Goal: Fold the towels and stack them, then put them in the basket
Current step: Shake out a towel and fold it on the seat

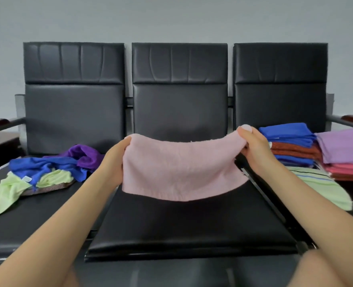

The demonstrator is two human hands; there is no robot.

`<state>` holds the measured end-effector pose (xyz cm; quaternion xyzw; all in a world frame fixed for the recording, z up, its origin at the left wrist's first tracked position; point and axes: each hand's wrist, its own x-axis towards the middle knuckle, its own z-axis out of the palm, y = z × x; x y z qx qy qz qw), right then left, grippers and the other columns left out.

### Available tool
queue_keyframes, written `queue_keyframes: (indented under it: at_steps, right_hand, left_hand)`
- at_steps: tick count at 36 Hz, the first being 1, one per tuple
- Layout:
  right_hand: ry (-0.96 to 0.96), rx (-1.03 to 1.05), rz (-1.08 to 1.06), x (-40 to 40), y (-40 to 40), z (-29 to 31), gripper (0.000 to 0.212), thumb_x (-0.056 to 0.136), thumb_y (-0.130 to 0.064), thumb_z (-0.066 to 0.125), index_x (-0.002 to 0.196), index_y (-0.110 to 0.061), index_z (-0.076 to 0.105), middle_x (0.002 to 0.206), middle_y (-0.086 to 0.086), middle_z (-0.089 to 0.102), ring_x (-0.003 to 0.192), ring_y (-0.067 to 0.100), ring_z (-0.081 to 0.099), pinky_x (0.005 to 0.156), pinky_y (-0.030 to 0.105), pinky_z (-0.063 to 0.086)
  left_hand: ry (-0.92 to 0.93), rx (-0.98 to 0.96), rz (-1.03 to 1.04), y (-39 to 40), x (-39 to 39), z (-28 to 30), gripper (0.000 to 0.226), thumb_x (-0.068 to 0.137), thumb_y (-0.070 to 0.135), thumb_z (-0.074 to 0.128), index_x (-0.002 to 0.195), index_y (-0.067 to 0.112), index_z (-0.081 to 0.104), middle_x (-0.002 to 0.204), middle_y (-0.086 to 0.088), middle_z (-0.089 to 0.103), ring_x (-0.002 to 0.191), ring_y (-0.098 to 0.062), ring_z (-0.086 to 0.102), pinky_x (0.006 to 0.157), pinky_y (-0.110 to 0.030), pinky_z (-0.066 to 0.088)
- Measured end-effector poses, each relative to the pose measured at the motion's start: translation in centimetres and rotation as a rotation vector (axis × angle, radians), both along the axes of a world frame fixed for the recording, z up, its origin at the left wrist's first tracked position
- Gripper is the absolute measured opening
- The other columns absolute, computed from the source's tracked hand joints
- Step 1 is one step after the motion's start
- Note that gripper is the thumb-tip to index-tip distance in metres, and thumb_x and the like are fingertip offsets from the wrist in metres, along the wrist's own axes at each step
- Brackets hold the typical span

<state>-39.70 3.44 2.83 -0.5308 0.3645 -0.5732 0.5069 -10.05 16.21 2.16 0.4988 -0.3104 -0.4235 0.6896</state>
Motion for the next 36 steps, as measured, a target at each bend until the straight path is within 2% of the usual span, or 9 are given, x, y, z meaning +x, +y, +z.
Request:
queue_keyframes:
  at_steps: [8, 11, 16, 19, 22, 25, 30, 33, 36]
  right_hand:
    - [0.386, 0.261, -0.100, -1.5, -2.7, -3.8, 0.026, 0.087, -0.021, 0.066, 0.110, -0.010, 0.064, 0.113, 0.011, 0.064, 0.103, 0.028, 0.061, 0.090, 0.038, 0.049]
    - [0.539, 0.327, -0.085, -2.3, -3.2, -5.2, 0.007, 0.086, -0.015, 0.067, 0.087, -0.010, 0.062, 0.103, 0.012, 0.063, 0.085, 0.024, 0.060, 0.081, 0.034, 0.048]
    - [1.012, 0.344, -0.070, -3.6, -4.2, -8.6, 0.015, 0.084, -0.024, 0.071, 0.087, -0.011, 0.063, 0.091, 0.008, 0.063, 0.078, 0.019, 0.058, 0.061, 0.026, 0.040]
    - [1.244, 0.276, -0.049, -3.9, -4.7, -9.7, 0.031, 0.082, -0.036, 0.070, 0.097, -0.012, 0.058, 0.096, 0.008, 0.062, 0.075, 0.017, 0.054, 0.060, 0.030, 0.041]
    - [1.265, 0.144, -0.198, -2.9, -6.2, -9.8, 0.047, 0.083, -0.045, 0.068, 0.114, -0.011, 0.057, 0.106, 0.008, 0.059, 0.096, 0.026, 0.058, 0.076, 0.035, 0.044]
    - [1.183, -0.001, -0.296, -1.3, -7.8, -10.0, 0.045, 0.084, -0.046, 0.066, 0.113, -0.013, 0.061, 0.112, 0.009, 0.061, 0.104, 0.028, 0.058, 0.073, 0.031, 0.039]
    - [0.920, 0.132, -0.222, 2.8, -10.5, -10.9, 0.049, 0.087, -0.046, 0.062, 0.114, -0.005, 0.063, 0.114, 0.010, 0.064, 0.107, 0.029, 0.060, 0.075, 0.029, 0.038]
    - [0.911, 0.297, -0.142, 4.7, -11.6, -11.4, 0.066, 0.082, -0.051, 0.067, 0.131, -0.009, 0.054, 0.125, 0.007, 0.060, 0.114, 0.027, 0.057, 0.082, 0.028, 0.040]
    - [1.000, 0.310, -0.040, 6.0, -12.7, -11.6, 0.041, 0.081, -0.040, 0.067, 0.118, -0.022, 0.065, 0.110, 0.001, 0.067, 0.099, 0.022, 0.064, 0.087, 0.032, 0.050]
  left_hand:
    - [-0.175, 0.352, 0.054, -1.4, -0.5, -5.6, 0.018, 0.092, 0.020, 0.051, 0.097, 0.008, 0.063, 0.088, -0.011, 0.065, 0.074, -0.024, 0.061, 0.062, -0.030, 0.048]
    - [-0.443, 0.558, 0.028, -2.5, 0.1, -8.4, 0.015, 0.094, 0.017, 0.049, 0.089, 0.007, 0.060, 0.083, -0.012, 0.061, 0.074, -0.027, 0.059, 0.057, -0.031, 0.048]
    - [-0.886, 0.766, -0.135, -3.9, 0.0, -10.5, 0.031, 0.096, 0.013, 0.043, 0.065, 0.009, 0.048, 0.042, -0.002, 0.046, 0.037, -0.017, 0.043, 0.032, -0.018, 0.034]
    - [-1.070, 0.723, -0.108, -5.3, 0.2, -10.6, 0.030, 0.093, 0.022, 0.045, 0.066, 0.009, 0.050, 0.049, -0.004, 0.053, 0.038, -0.018, 0.047, 0.040, -0.019, 0.038]
    - [-1.230, 0.651, 0.021, -7.4, 0.6, -10.7, 0.027, 0.094, 0.038, 0.046, 0.084, 0.015, 0.054, 0.072, 0.000, 0.060, 0.065, -0.019, 0.057, 0.062, -0.029, 0.043]
    - [-1.215, 0.592, 0.184, -9.4, 1.1, -10.8, 0.036, 0.094, 0.046, 0.046, 0.099, 0.012, 0.056, 0.091, -0.005, 0.061, 0.087, -0.025, 0.057, 0.073, -0.035, 0.046]
    - [-1.206, 0.724, 0.182, -11.7, 2.0, -11.9, 0.061, 0.087, 0.062, 0.046, 0.119, 0.011, 0.058, 0.119, -0.013, 0.058, 0.111, -0.033, 0.053, 0.081, -0.038, 0.045]
    - [-1.281, 0.686, 0.067, -12.5, 1.8, -12.1, 0.038, 0.087, 0.053, 0.053, 0.096, 0.017, 0.061, 0.092, -0.001, 0.061, 0.089, -0.022, 0.059, 0.070, -0.031, 0.044]
    - [-1.290, 0.609, -0.069, -13.3, 1.6, -12.3, 0.032, 0.091, 0.037, 0.053, 0.066, 0.016, 0.051, 0.070, 0.001, 0.055, 0.074, -0.021, 0.055, 0.060, -0.029, 0.038]
